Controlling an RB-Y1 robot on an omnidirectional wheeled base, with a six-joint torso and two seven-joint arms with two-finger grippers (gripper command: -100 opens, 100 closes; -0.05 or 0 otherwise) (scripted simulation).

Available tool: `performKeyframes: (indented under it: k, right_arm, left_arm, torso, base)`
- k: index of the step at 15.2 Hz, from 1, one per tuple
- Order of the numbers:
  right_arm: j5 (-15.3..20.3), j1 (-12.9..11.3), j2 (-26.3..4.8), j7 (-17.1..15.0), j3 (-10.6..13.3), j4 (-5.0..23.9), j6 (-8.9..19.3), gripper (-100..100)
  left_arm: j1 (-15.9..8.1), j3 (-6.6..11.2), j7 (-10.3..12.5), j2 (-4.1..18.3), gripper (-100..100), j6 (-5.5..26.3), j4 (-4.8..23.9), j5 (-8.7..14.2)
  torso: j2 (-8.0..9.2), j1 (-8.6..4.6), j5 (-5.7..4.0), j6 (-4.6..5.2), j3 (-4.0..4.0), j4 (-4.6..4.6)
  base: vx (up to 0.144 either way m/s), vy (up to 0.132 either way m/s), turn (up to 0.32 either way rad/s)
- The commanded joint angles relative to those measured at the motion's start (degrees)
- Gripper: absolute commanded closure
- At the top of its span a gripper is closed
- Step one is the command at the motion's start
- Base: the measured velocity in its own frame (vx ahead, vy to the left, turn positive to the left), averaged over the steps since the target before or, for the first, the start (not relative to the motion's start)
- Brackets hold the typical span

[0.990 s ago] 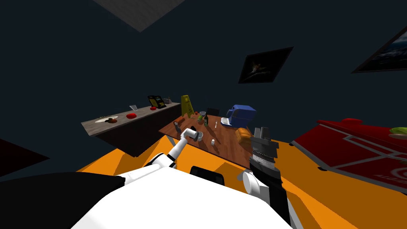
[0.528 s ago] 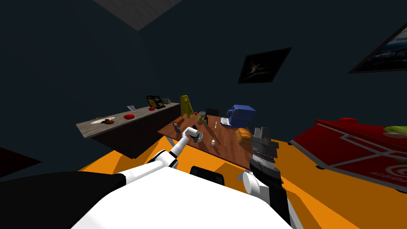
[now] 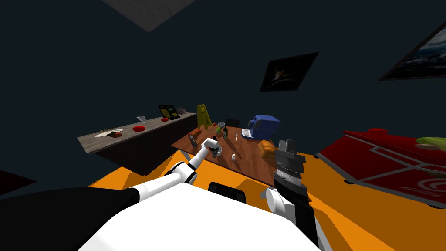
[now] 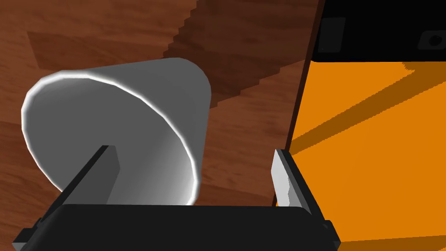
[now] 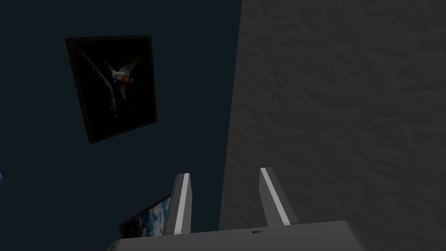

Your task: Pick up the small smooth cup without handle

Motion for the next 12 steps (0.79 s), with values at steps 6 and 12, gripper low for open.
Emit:
performKeyframes:
  k: [6,12]
  right_arm:
    - [0.0,0.0,0.0,0.0,0.0,0.0,0.0,0]
    - [0.0,0.0,0.0,0.0,0.0,0.0,0.0,0]
  left_arm:
    - [0.96,0.24,-0.31,-0.39,-100,-3.06,2.31,-0.65]
    - [0.34,0.11,-0.16,-0.15,100,-1.37,1.07,-0.25]
  torso:
    - [-0.01,-0.04,-0.01,0.0,0.0,0.0]
    - [0.01,-0.03,0.0,-0.05,0.01,0.0]
  base:
    - [0.016,-0.002,-0.03]
    - [-0.002,0.0,0.006]
